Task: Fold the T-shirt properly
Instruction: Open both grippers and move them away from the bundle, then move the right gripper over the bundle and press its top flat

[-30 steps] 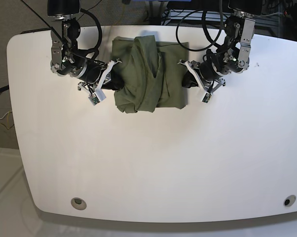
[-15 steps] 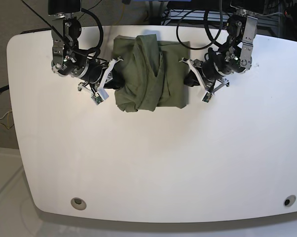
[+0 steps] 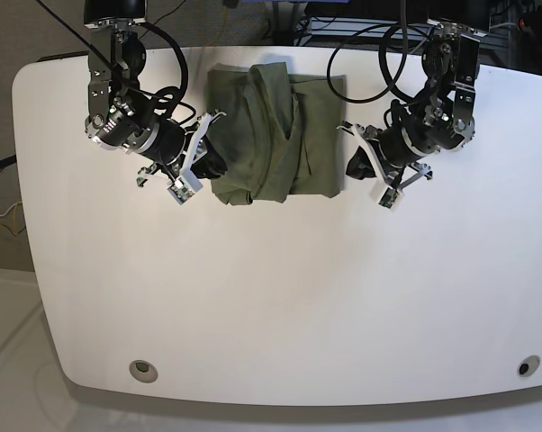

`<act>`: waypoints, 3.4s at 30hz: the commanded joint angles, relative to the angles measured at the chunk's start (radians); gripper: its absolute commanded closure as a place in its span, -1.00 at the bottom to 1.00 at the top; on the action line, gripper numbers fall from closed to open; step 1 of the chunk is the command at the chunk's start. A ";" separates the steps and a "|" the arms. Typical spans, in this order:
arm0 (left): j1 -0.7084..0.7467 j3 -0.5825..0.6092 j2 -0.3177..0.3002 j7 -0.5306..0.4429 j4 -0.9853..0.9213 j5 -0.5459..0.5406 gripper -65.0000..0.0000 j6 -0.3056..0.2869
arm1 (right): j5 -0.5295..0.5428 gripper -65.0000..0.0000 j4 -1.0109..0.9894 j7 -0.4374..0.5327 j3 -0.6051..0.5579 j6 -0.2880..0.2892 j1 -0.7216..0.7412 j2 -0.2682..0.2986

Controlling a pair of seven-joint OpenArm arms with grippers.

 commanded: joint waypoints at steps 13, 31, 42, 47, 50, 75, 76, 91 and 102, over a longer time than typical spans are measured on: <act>0.028 -0.125 -0.008 -0.017 0.086 -0.013 1.00 -0.006 | 0.012 0.84 0.023 -0.082 -0.001 0.004 -0.072 0.007; 0.028 -0.143 -0.066 -0.017 0.085 -0.011 1.00 -0.006 | 0.012 0.84 0.060 -0.083 -0.002 0.004 -0.176 -0.021; 0.034 -0.142 -0.065 -0.017 0.083 -0.010 1.00 -0.006 | 0.012 0.84 0.101 -0.151 -0.042 0.002 -0.157 -0.055; 0.047 -0.142 -0.065 -0.017 0.083 -0.010 1.00 -0.006 | 0.012 0.84 0.114 -0.192 -0.045 0.002 -0.145 -0.084; 0.048 -0.142 -0.065 -0.017 0.083 -0.010 1.00 -0.006 | 0.012 0.84 0.112 -0.197 -0.045 0.002 -0.136 -0.091; 0.080 -0.143 -0.065 -0.017 0.083 -0.010 1.00 -0.006 | 0.003 0.84 0.106 -0.195 -0.157 0.002 -0.182 -0.090; 0.080 -0.143 -0.065 -0.017 0.083 -0.010 1.00 -0.006 | 0.003 0.84 0.106 -0.195 -0.160 0.002 -0.182 -0.090; 0.090 -0.143 -0.063 -0.017 0.083 -0.011 1.00 -0.006 | -0.008 0.84 0.086 -0.195 -0.252 0.002 -0.138 -0.124; 0.100 -0.143 -0.065 -0.017 0.083 -0.010 1.00 -0.006 | -0.011 0.83 0.085 -0.200 -0.255 0.002 -0.076 -0.125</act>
